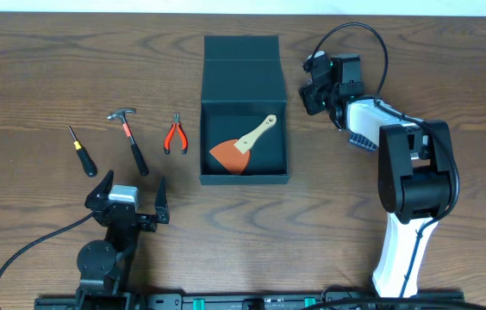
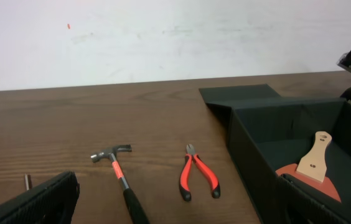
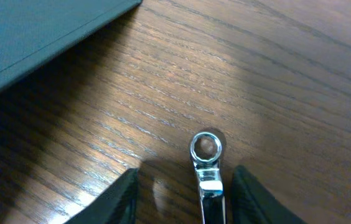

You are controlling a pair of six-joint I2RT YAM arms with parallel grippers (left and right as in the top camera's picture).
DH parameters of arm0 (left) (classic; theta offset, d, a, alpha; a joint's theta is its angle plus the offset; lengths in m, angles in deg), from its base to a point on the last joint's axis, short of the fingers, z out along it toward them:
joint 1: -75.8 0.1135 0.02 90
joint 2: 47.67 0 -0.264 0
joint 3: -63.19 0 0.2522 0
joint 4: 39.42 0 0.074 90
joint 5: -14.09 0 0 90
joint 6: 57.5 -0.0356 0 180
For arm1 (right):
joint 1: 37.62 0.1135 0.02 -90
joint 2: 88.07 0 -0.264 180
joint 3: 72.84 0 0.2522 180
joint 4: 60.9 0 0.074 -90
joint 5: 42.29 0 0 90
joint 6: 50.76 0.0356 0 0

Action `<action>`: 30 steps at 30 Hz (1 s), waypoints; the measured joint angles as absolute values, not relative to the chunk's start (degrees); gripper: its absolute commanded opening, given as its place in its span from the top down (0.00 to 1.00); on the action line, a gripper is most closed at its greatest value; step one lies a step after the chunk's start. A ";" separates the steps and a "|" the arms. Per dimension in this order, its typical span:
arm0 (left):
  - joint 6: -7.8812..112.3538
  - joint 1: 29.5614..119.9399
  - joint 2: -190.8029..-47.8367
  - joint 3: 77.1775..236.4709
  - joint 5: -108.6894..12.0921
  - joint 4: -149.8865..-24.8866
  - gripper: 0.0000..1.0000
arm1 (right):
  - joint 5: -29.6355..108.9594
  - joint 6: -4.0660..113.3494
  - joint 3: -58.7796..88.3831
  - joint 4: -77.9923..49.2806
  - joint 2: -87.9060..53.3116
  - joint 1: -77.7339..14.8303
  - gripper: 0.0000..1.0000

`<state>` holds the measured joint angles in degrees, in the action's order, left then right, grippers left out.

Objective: Pack container
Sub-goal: 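Grasp the wrench ring end with the right gripper and lift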

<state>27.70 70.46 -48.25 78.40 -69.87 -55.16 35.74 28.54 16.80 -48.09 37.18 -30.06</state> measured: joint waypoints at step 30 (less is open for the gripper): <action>27.70 70.46 -48.25 78.40 -69.87 -55.16 0.01 | 35.87 31.19 17.26 -47.24 37.18 -30.41 0.99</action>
<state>27.70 70.46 -48.25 78.40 -69.87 -55.16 35.87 31.19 17.26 -47.24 37.18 -30.41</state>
